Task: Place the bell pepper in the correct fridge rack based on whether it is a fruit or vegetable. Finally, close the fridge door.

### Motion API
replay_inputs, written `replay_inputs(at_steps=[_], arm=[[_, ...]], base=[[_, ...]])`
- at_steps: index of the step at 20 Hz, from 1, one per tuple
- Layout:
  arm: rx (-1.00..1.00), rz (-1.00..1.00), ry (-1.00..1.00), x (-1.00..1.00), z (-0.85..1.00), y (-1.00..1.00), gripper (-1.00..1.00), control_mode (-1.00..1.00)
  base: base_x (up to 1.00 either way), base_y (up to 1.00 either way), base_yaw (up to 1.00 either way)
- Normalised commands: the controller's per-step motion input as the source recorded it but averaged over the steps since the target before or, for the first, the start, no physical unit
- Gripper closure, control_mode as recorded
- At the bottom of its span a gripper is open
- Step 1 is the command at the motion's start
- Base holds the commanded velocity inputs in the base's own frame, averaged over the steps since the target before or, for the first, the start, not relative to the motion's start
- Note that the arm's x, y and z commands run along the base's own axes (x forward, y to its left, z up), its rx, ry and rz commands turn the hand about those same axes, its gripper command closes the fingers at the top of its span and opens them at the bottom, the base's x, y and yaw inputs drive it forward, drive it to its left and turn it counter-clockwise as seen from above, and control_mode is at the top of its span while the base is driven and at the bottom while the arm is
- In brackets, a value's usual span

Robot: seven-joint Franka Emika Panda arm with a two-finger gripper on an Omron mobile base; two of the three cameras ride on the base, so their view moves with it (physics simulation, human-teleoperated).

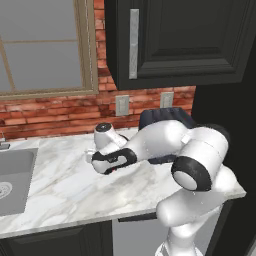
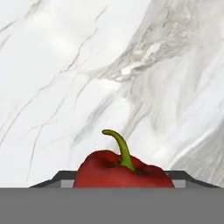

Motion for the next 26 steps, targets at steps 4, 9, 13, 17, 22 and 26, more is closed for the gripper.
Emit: replay_inputs(at_steps=[4,9,13,17,22,26], arm=[[0.00,-0.02,-0.28,-0.78,0.53,-0.97,1.00,-1.00],[0.00,0.01,-0.35,-0.57,0.81,-0.99,1.00,-1.00],[0.00,0.05,-0.46,-0.37,0.97,-0.84,1.00,-1.00],[0.00,0.01,-0.39,-0.12,1.00,-0.54,1.00,-1.00],[0.00,0.07,-0.21,-0.05,1.00,-0.46,1.00,-1.00],[0.00,0.11,-0.04,-0.13,1.00,-0.47,1.00,-1.00]], base=[[0.00,0.00,0.00],[0.00,0.00,0.00],[0.00,0.00,0.00],[0.00,0.00,0.00],[0.00,0.00,0.00],[0.00,0.00,0.00]])
